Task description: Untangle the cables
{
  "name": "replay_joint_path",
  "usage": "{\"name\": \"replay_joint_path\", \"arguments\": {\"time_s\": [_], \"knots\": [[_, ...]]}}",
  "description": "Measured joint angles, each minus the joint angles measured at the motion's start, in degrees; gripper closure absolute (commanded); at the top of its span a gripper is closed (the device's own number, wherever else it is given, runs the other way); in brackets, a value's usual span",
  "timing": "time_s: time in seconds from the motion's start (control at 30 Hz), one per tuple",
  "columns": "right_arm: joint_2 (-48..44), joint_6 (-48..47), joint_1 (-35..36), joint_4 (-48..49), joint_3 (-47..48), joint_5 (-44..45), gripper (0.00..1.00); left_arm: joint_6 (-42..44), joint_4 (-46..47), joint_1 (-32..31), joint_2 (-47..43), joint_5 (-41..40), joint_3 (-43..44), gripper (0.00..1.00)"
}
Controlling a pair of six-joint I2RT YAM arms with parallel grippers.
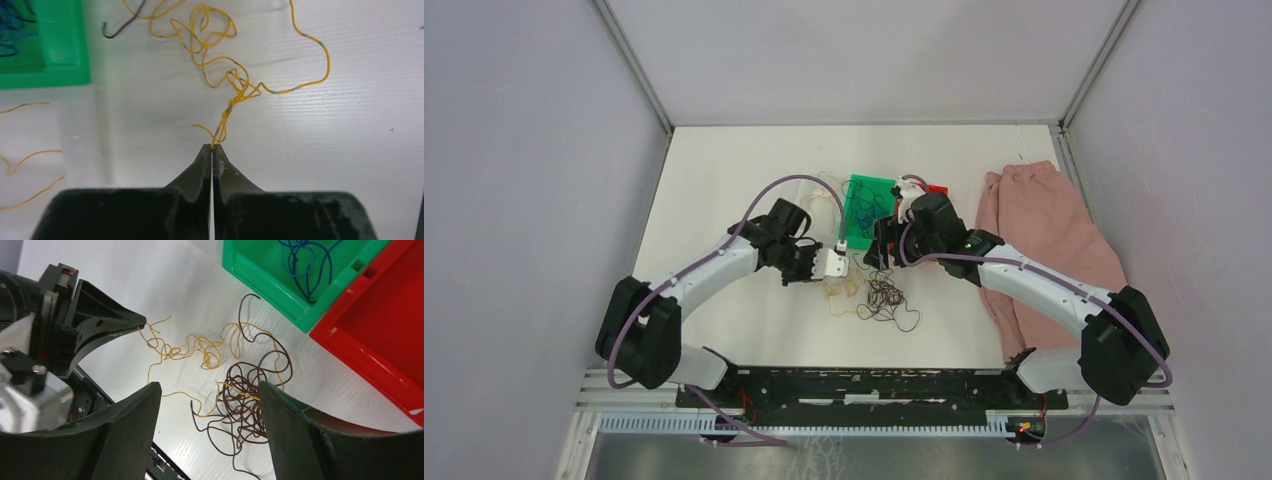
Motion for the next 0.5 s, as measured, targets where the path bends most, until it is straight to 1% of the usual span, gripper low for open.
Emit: {"name": "replay_joint_path", "arguments": {"time_s": [0.07, 0.17, 0.23, 0.33, 0.4, 0.5], "knots": [[-0.3, 0.0, 0.0, 1.0, 0.3, -1.2, 0.20, -1.2, -2.2, 0.4, -1.4, 0.5, 2.6, 0.97], [0.2, 0.1, 0.1, 3.6, 0.5, -3.3, 0.20, -4.0, -5.8, 1.1, -5.8, 2.6, 7.3, 0.97], [1.3, 0.2, 0.4, 5.1, 0.9, -4.5, 0.17, -5.7, -8.3, 1.4, -10.1, 4.7, 10.1, 0.97], [2.6, 0.3, 1.0, 7.7, 1.2, -6.6, 0.13, -8.0, -11.7, 1.5, -16.5, 6.7, 11.6, 0.97], [2.6, 0.2, 1.6, 10.1, 1.2, -8.3, 0.12, -9.3, -14.2, 1.5, -19.0, 7.0, 12.5, 0.97], [2.5, -0.3, 2.9, 14.5, 1.2, -10.3, 0.11, -11.7, -16.5, 1.5, -20.2, 6.9, 15.4, 0.97]]}}
